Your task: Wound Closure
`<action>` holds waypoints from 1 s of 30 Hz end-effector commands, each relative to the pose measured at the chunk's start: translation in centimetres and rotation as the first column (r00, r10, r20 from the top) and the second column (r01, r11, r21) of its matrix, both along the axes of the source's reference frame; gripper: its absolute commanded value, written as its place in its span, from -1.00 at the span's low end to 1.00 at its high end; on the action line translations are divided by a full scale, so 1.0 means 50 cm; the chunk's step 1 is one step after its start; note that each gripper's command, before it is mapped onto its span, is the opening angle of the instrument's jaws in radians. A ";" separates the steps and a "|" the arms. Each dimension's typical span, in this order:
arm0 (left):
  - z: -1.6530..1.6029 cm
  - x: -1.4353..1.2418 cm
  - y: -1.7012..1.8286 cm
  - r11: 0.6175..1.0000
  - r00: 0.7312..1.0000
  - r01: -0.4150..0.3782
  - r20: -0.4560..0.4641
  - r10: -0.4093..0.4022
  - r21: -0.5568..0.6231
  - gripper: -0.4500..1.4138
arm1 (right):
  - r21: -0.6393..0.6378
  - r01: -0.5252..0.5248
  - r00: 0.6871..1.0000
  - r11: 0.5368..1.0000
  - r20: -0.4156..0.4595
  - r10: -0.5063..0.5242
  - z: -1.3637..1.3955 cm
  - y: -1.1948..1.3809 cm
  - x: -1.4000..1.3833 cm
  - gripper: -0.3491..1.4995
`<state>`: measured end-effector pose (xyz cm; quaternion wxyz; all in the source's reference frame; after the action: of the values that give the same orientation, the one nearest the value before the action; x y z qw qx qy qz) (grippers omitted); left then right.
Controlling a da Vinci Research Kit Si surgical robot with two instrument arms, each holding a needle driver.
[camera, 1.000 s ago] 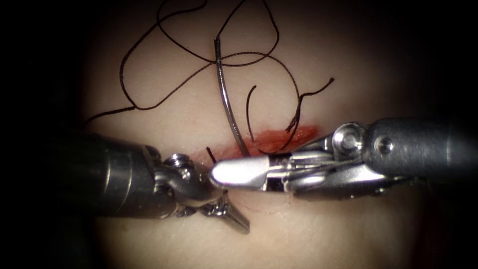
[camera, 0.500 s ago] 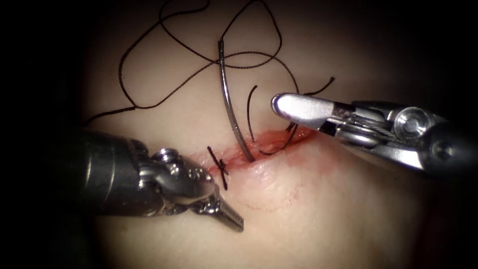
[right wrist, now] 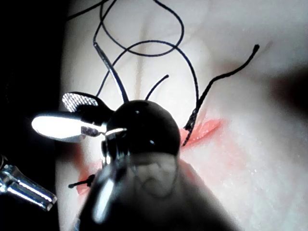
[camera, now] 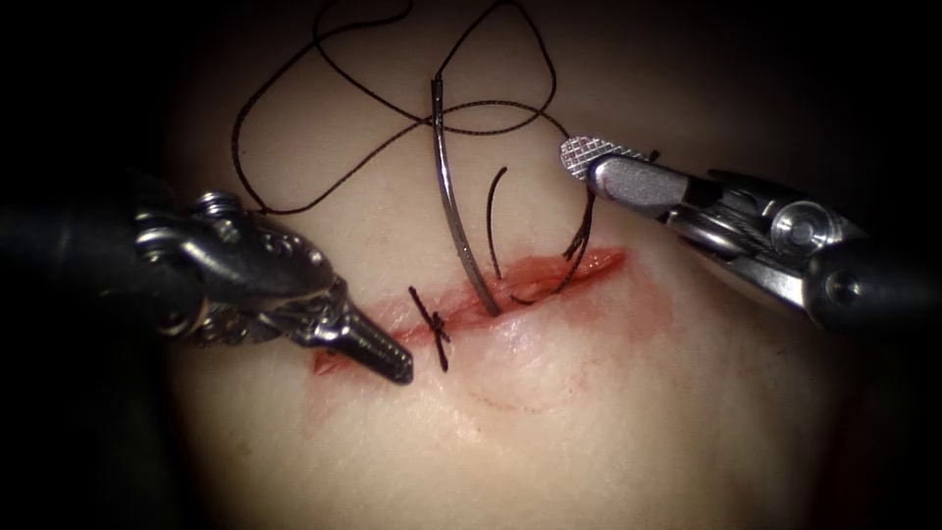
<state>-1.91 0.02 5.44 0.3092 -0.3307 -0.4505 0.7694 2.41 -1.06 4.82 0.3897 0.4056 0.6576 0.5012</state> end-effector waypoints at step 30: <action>0.0023 0.0082 0.0062 0.990 0.999 -0.025 0.035 0.030 -0.137 -0.40 | -0.008 0.458 0.889 0.889 -0.029 -0.458 0.0158 0.0030 0.0106 0.04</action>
<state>-1.45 0.34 5.51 0.2672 -0.3592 -0.4069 0.7963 2.85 -0.97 5.59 0.4901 0.5598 0.5440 0.3879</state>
